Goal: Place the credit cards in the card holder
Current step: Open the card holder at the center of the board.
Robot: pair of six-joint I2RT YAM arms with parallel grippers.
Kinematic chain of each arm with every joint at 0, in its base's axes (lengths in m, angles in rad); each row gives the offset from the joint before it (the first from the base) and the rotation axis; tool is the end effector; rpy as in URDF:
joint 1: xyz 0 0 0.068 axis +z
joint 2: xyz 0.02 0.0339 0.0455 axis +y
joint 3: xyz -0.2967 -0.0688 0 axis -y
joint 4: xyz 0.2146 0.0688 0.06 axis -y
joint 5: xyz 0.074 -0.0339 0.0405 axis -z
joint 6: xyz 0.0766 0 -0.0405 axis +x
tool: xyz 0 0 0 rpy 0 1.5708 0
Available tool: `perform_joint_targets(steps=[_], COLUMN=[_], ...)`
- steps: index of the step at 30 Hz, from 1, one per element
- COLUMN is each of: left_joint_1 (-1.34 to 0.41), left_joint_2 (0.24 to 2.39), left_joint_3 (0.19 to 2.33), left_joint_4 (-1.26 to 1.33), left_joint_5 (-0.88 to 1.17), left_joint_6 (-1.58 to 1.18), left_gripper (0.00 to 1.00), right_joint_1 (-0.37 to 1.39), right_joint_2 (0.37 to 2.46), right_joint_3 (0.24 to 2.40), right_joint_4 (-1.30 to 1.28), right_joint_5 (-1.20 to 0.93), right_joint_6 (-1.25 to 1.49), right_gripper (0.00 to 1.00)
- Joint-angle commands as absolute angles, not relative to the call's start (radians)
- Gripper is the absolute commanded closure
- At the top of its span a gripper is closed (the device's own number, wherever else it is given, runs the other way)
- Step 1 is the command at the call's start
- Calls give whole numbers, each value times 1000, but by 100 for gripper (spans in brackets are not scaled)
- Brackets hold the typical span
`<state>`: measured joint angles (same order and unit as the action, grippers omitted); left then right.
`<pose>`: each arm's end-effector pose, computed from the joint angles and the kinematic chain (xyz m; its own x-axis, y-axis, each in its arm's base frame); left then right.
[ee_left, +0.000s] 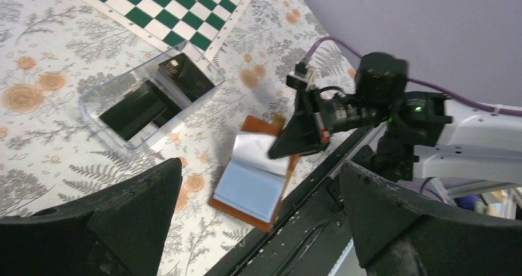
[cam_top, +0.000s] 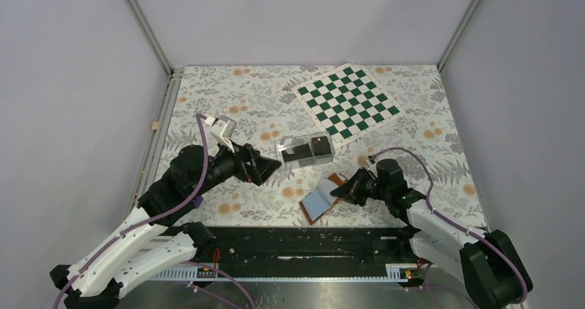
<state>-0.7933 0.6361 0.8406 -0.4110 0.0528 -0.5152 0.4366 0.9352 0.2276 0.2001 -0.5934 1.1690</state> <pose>0.0859 -0.0930 0.3612 -0.4937 -0.1999 -0.8464 0.5800 0.6496 -0.4917 0.1324 0.1091 0.1915 -0.9025 0.4209 -0.0917 0.0950 0.4021 0.9106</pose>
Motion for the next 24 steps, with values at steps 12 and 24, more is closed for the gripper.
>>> perform_joint_targets(steps=[12, 24], left_joint_1=[-789, -789], left_joint_2=[676, 728], left_joint_3=[802, 826], left_joint_4=[-185, -304], left_joint_5=[200, 210], left_joint_6=[-657, -652], left_gripper=[3, 3], right_joint_1=[431, 431], right_joint_2=[774, 631], right_joint_3=[256, 479], right_joint_4=[-145, -646], right_joint_5=[-279, -47], right_joint_6=[1126, 977], right_gripper=[53, 6])
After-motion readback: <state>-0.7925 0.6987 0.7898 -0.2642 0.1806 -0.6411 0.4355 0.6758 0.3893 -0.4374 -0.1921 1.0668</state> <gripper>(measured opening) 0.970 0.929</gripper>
